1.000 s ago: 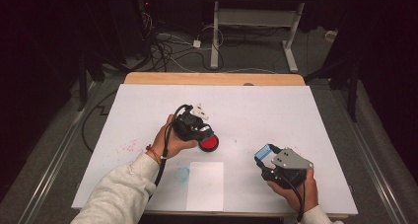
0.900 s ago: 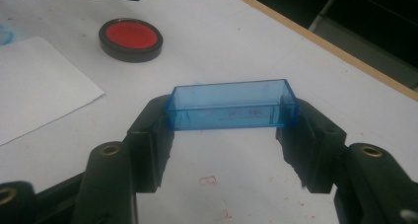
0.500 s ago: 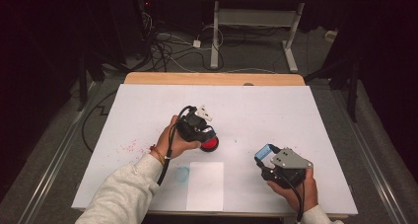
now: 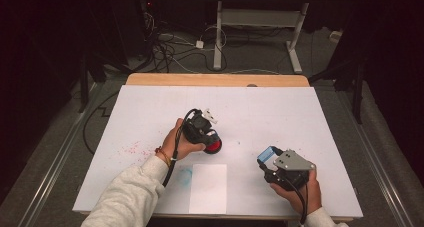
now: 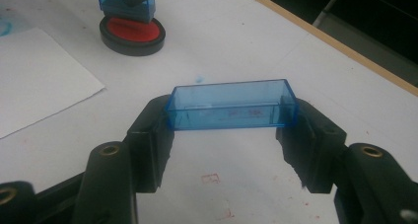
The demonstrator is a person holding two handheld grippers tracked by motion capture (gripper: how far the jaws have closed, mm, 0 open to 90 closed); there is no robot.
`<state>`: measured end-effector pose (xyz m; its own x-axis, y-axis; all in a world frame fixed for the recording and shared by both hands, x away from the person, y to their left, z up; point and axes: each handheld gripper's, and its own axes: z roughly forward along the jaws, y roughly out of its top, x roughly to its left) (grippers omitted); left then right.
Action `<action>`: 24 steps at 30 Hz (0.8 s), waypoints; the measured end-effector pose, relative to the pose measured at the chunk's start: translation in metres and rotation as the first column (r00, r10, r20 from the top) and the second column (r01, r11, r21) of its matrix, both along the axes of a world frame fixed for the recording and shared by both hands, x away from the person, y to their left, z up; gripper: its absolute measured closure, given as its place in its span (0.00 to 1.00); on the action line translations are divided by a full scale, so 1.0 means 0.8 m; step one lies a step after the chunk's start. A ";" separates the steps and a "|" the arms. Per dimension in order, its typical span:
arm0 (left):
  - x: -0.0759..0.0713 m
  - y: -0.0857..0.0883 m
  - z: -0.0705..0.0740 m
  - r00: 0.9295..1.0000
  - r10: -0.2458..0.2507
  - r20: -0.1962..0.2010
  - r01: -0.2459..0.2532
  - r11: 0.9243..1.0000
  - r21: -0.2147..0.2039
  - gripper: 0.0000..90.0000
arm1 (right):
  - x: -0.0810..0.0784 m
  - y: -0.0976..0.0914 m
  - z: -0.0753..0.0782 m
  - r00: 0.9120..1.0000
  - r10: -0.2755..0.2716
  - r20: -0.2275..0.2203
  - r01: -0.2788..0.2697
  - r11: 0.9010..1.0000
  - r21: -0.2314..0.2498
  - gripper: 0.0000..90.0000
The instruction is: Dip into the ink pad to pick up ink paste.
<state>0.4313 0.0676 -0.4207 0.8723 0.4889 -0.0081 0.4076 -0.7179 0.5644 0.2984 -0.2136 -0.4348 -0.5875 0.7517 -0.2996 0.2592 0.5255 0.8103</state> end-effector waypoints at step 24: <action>0.004 -0.006 -0.018 1.000 0.026 -0.009 -0.026 0.999 -0.019 0.76 | -0.005 0.000 -0.002 1.000 0.009 -0.007 -0.010 1.000 -0.014 0.45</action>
<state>0.4344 0.0632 -0.4352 0.8594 0.5107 -0.0254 0.4306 -0.6960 0.5746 0.2941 -0.2134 -0.4361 -0.5966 0.7420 -0.3059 0.2595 0.5390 0.8013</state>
